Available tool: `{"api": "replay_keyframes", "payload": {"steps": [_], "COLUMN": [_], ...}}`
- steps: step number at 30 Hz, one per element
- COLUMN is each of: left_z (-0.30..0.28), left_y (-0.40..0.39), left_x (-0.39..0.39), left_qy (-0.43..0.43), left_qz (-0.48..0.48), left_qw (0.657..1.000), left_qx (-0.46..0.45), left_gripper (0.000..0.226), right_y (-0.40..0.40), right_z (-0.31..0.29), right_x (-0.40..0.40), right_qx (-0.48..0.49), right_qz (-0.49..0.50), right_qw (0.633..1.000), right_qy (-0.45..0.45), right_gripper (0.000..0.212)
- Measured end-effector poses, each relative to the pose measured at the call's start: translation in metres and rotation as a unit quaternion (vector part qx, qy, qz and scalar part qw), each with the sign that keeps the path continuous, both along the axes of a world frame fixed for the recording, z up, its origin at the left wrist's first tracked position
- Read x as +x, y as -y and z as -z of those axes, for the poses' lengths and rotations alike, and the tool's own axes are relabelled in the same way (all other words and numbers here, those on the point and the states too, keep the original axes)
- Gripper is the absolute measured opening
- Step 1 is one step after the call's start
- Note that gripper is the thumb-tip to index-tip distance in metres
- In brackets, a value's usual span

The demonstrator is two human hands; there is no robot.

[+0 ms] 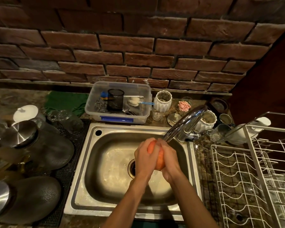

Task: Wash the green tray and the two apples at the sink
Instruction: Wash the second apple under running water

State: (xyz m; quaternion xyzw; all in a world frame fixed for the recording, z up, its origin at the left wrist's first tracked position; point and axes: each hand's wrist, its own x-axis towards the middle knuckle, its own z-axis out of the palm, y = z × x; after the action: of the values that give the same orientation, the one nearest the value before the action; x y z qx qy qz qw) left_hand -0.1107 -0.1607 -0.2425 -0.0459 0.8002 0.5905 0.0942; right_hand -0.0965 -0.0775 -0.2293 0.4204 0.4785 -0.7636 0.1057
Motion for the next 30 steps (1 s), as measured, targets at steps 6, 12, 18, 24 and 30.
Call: {"api": "replay_keyframes", "payload": {"steps": [6,12,18,24,30], "left_z": [0.005,-0.007,-0.015,-0.006,-0.002], "left_y": [0.001,-0.004,0.012,-0.007,-0.001], "left_x": [0.003,-0.016,-0.022,-0.01,-0.009], "left_qy": [-0.081,0.146,0.416,0.223,0.109], "left_qz": [-0.015,-0.08,-0.033,-0.019,0.034], "left_qw": [0.996,0.972,0.864,0.951,0.984], "left_qx": [-0.045,0.165,0.282,0.213,0.136], "left_gripper": [0.022,0.02,0.028,0.021,0.029], "right_y": [0.001,0.017,0.012,0.011,-0.007], "right_z": [0.0,0.002,0.019,0.01,0.003], "right_x": [-0.005,0.004,0.027,0.01,-0.01], "right_qx": [-0.048,0.425,0.526,0.378,0.023], "right_qz": [-0.005,-0.103,-0.177,-0.013,0.02], "right_qw": [0.998,0.894,0.815,0.919,0.999], "right_qy": [0.031,-0.1,-0.165,-0.108,-0.013], "right_gripper": [0.042,0.019,0.051,0.038,0.015]}}
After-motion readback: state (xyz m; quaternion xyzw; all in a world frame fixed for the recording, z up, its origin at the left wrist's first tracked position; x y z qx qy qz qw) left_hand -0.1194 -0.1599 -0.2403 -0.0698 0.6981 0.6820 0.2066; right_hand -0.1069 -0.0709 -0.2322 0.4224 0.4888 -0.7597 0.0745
